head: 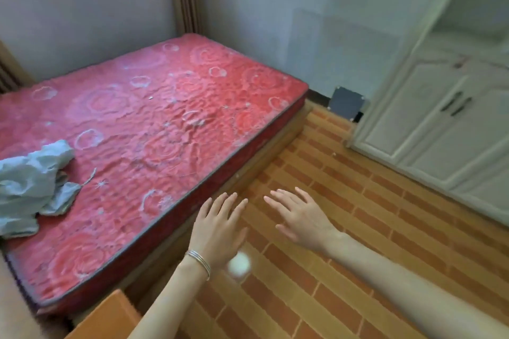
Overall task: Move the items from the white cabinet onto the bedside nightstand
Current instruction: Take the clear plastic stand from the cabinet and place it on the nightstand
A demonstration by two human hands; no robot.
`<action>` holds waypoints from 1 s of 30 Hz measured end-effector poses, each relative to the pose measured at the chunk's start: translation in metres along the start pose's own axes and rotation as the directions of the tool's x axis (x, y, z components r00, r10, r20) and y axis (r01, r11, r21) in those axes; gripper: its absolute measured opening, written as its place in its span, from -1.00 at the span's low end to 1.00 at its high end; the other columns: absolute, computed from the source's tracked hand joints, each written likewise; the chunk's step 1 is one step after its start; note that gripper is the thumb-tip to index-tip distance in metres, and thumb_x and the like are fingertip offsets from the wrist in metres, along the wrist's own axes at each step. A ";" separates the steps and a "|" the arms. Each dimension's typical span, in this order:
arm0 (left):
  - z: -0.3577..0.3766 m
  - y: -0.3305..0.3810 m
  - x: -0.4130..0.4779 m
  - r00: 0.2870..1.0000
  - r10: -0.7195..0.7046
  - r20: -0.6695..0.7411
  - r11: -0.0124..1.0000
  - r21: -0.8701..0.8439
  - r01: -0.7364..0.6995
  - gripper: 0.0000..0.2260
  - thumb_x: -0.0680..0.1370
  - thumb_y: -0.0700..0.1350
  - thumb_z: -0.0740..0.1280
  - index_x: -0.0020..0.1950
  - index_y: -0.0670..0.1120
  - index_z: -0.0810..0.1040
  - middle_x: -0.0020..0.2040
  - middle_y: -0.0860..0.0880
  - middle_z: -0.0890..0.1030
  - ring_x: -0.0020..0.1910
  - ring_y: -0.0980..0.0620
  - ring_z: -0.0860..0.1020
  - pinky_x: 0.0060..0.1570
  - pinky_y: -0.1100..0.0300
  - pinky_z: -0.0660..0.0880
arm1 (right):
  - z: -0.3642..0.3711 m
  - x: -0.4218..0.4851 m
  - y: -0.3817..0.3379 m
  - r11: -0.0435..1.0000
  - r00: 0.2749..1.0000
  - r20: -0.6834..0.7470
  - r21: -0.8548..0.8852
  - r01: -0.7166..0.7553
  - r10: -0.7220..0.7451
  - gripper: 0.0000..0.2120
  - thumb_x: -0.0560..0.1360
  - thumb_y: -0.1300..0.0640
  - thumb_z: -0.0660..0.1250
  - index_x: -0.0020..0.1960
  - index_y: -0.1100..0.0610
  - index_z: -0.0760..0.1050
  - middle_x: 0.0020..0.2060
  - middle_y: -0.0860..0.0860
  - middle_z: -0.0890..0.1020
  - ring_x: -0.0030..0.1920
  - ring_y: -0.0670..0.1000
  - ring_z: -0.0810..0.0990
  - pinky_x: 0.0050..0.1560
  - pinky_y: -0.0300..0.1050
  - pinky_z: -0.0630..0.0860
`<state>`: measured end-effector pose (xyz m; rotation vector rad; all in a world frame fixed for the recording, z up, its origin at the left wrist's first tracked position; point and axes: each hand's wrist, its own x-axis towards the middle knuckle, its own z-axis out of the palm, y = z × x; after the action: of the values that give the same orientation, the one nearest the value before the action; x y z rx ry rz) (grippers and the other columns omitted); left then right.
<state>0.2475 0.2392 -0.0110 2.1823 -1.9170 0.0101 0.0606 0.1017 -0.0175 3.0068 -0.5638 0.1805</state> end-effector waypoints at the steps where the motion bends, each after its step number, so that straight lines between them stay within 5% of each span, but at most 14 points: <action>1: 0.002 0.019 0.020 0.998 0.070 -0.002 0.998 -0.007 -0.070 -0.52 0.43 0.12 0.15 0.26 -0.03 0.56 0.21 -0.09 0.58 0.20 -0.11 0.53 0.17 -0.09 0.45 | -0.003 -0.021 0.017 0.998 0.998 0.007 -0.009 -0.063 0.063 -0.33 0.36 -0.03 0.46 0.39 0.11 0.33 0.29 0.08 0.49 0.29 0.05 0.46 0.28 0.14 0.38; 13: 0.045 0.312 0.140 0.798 0.601 0.028 0.798 -0.081 -0.598 -0.49 0.41 0.15 0.13 0.27 -0.03 0.53 0.19 -0.08 0.57 0.18 -0.12 0.53 0.15 -0.08 0.47 | -0.066 -0.303 0.162 0.745 0.747 -0.022 -0.071 -0.664 0.664 -0.34 0.40 0.04 0.44 0.43 0.10 0.28 0.34 0.08 0.43 0.34 0.08 0.40 0.34 0.16 0.27; 25: 0.069 0.645 0.147 0.568 0.821 -0.063 0.561 -0.099 -0.822 -0.50 0.46 0.19 0.09 0.27 0.00 0.52 0.20 -0.06 0.57 0.18 -0.11 0.53 0.13 -0.07 0.48 | -0.142 -0.584 0.253 0.477 0.496 -0.131 -0.152 -0.866 0.859 -0.35 0.45 0.02 0.40 0.46 0.06 0.22 0.40 0.03 0.36 0.39 0.02 0.33 0.41 0.07 0.11; 30: 0.071 0.743 0.169 0.489 0.868 -0.086 0.483 -0.079 -0.872 -0.50 0.46 0.19 0.09 0.29 0.00 0.50 0.20 -0.06 0.57 0.17 -0.10 0.54 0.12 -0.04 0.47 | -0.172 -0.652 0.293 0.406 0.433 -0.176 -0.171 -0.898 0.884 -0.32 0.41 0.06 0.45 0.45 0.08 0.26 0.38 0.04 0.39 0.37 0.03 0.35 0.39 0.12 0.21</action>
<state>-0.4666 -0.0227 0.0743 0.8737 -2.6937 0.1112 -0.6674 0.0786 0.0838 2.0914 -1.9857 0.2207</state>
